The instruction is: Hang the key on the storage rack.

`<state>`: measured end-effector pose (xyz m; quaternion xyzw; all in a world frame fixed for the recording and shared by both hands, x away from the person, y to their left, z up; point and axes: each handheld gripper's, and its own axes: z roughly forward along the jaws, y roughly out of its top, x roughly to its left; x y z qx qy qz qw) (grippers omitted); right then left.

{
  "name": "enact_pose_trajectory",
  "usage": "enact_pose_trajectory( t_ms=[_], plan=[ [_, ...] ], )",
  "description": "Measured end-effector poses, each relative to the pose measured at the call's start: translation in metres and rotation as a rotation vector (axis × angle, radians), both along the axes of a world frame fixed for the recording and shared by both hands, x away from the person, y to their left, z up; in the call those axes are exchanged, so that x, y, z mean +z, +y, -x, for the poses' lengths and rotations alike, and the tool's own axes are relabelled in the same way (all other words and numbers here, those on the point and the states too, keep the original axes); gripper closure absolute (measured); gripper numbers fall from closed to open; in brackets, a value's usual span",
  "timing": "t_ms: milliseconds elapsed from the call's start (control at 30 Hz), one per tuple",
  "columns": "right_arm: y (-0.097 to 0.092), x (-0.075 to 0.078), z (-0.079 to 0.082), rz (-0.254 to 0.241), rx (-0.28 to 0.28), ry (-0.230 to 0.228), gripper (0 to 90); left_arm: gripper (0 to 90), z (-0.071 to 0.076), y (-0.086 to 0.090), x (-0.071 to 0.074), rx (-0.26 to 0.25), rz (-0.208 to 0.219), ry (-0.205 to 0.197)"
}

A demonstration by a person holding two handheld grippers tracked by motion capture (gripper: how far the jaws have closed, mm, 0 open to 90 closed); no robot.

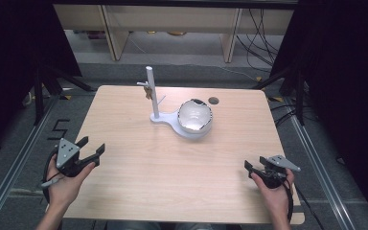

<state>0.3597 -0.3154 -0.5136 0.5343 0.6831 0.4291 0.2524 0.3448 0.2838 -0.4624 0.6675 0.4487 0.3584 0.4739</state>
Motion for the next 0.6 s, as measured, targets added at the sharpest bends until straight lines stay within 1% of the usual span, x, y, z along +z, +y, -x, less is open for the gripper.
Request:
enact_pose_trajectory(
  t_ms=[167,200,267,300,333,367,400,467,533,567,600],
  plan=[
    [0.000,0.000,0.000,0.013,-0.003,0.000,32.8,33.2,0.005,0.011,-0.029,0.010,0.013,0.032],
    [0.001,0.000,0.000,0.007,0.002,0.000,32.8,33.1,0.006,0.012,-0.034,0.011,0.018,0.039],
    [0.000,0.000,0.000,0.010,0.005,0.005,32.8,33.0,0.007,0.014,-0.043,0.019,0.014,0.039],
    [0.000,0.000,0.000,0.010,0.005,0.005,32.8,33.0,0.008,0.015,-0.047,0.023,0.022,0.039],
    [0.000,0.000,0.000,0.011,0.006,0.005,32.8,32.8,0.008,0.015,-0.049,0.024,0.021,0.036],
    [0.000,0.000,0.000,0.014,0.003,0.006,32.8,32.5,0.007,0.016,-0.052,0.024,0.031,0.031],
    [0.000,0.000,-0.001,0.026,0.004,-0.001,32.7,32.1,0.007,0.016,-0.053,0.027,0.032,0.020],
    [0.000,0.000,0.000,0.023,0.006,0.000,32.8,31.7,0.006,0.017,-0.059,0.033,0.045,-0.002],
    [0.000,0.000,0.000,0.016,0.007,0.005,32.7,30.9,0.005,0.017,-0.062,0.048,0.048,0.006],
    [0.000,0.000,0.000,0.013,0.008,0.004,32.7,30.7,0.006,0.017,-0.063,0.052,0.059,0.004],
    [0.000,0.000,0.000,0.012,0.007,0.006,32.7,30.6,0.006,0.018,-0.063,0.047,0.049,-0.011]
  ],
)
